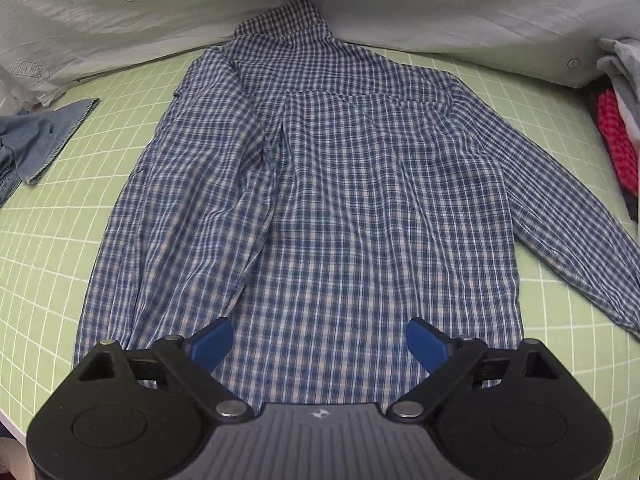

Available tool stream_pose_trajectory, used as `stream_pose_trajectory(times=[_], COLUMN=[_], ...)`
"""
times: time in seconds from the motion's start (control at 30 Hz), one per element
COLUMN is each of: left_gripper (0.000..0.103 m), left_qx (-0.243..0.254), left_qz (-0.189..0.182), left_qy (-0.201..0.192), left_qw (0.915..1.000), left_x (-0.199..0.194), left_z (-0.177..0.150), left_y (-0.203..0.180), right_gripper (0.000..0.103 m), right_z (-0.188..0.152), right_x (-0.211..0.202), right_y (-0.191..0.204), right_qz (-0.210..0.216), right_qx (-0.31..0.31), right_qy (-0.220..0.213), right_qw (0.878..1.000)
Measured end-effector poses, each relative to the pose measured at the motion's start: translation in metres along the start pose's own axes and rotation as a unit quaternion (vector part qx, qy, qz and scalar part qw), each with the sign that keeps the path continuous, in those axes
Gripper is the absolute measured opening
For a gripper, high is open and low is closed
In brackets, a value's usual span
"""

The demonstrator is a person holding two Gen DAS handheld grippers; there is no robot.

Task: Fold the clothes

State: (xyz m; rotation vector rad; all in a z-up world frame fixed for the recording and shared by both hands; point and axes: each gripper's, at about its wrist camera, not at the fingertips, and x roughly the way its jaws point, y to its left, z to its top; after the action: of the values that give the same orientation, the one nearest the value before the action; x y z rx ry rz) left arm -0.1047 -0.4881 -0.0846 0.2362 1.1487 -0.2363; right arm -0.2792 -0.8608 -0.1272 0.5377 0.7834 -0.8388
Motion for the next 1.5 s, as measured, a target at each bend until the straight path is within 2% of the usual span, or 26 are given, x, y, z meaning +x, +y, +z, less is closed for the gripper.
stream_pose_trajectory(times=[0.2, 0.47, 0.53, 0.57, 0.6, 0.63, 0.7, 0.87, 1.17, 1.23, 1.37, 1.5], left_gripper=[0.093, 0.093, 0.093, 0.093, 0.093, 0.093, 0.093, 0.093, 0.093, 0.093, 0.093, 0.093], left_qx=[0.011, 0.006, 0.000, -0.003, -0.007, -0.011, -0.023, -0.038, -0.030, -0.028, -0.032, -0.039], left_qz=[0.011, 0.004, 0.001, -0.002, -0.005, -0.009, -0.017, -0.022, -0.027, -0.029, -0.024, -0.021], left_qy=[0.024, 0.015, 0.005, 0.000, -0.005, -0.009, -0.015, -0.028, -0.040, -0.051, -0.064, -0.068], left_qw=[0.9996, 0.9999, 1.0000, 1.0000, 1.0000, 0.9999, 0.9995, 0.9986, 0.9984, 0.9979, 0.9971, 0.9967], left_x=[0.018, 0.015, 0.009, 0.006, 0.003, 0.000, -0.006, -0.021, -0.042, -0.047, -0.051, -0.046], left_z=[0.011, 0.005, 0.000, -0.003, -0.006, -0.009, -0.015, -0.027, -0.026, -0.021, -0.009, 0.005], left_y=[-0.010, -0.004, 0.002, 0.005, 0.009, 0.014, 0.025, 0.053, 0.105, 0.119, 0.144, 0.168], right_gripper=[0.103, 0.102, 0.088, 0.069, 0.040, 0.029, 0.025, 0.024, 0.024, 0.024, 0.024, 0.024], right_z=[0.002, 0.006, 0.005, 0.004, 0.004, 0.003, -0.001, -0.010, -0.019, -0.023, -0.037, -0.049], right_x=[0.027, 0.032, 0.026, 0.022, 0.017, 0.011, -0.004, -0.059, -0.130, -0.138, -0.148, -0.151], right_y=[-0.007, -0.001, 0.000, 0.001, 0.003, 0.008, 0.019, 0.048, 0.107, 0.125, 0.168, 0.207], right_qz=[-0.044, -0.043, -0.026, -0.017, -0.005, 0.008, 0.034, 0.069, 0.110, 0.119, 0.130, 0.152], right_qx=[-0.017, -0.029, -0.050, -0.064, -0.080, -0.101, -0.143, -0.215, -0.228, -0.237, -0.283, -0.287], right_qy=[0.023, 0.038, 0.033, 0.028, 0.027, 0.029, 0.020, -0.046, -0.118, -0.129, -0.151, -0.146], right_qw=[0.999, 0.998, 0.998, 0.997, 0.996, 0.994, 0.989, 0.973, 0.960, 0.956, 0.938, 0.934])
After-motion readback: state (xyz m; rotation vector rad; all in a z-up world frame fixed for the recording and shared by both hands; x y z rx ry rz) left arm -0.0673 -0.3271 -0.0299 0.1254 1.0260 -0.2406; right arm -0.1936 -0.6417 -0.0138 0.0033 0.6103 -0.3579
